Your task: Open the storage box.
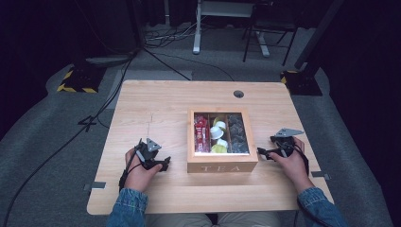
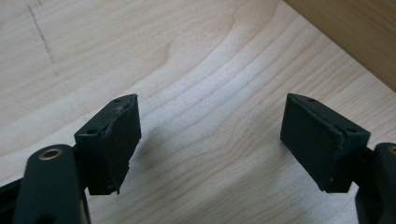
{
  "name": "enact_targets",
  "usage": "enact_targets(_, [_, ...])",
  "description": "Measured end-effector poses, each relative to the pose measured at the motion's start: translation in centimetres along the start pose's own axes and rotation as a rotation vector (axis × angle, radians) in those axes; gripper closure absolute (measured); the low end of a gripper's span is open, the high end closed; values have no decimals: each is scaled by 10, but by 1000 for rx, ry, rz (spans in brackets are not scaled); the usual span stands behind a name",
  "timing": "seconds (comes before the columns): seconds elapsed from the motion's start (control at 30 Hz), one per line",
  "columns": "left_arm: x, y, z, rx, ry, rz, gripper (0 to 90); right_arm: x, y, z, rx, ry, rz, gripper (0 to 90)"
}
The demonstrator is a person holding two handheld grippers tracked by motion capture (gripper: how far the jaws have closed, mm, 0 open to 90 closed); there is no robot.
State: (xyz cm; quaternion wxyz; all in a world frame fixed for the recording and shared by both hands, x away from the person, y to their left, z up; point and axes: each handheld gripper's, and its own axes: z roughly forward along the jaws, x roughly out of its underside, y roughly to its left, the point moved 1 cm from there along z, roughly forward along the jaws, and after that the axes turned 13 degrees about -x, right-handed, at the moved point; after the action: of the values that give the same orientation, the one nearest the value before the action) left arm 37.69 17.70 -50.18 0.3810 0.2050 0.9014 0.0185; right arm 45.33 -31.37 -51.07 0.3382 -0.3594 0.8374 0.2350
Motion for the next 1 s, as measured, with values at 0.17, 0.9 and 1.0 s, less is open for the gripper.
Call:
enact_targets(0.17, [-6,2,-11,7,-20,-13,223,0,0,0,0,-1,0,138])
enact_targets(0.9, [-36,-27,-60,124,-52,81,258,0,0,0,-2,0,0,138])
enact_targets(1.0, [-38,-35,-62,151,-37,96,259,0,0,0,-1,-1,1,138])
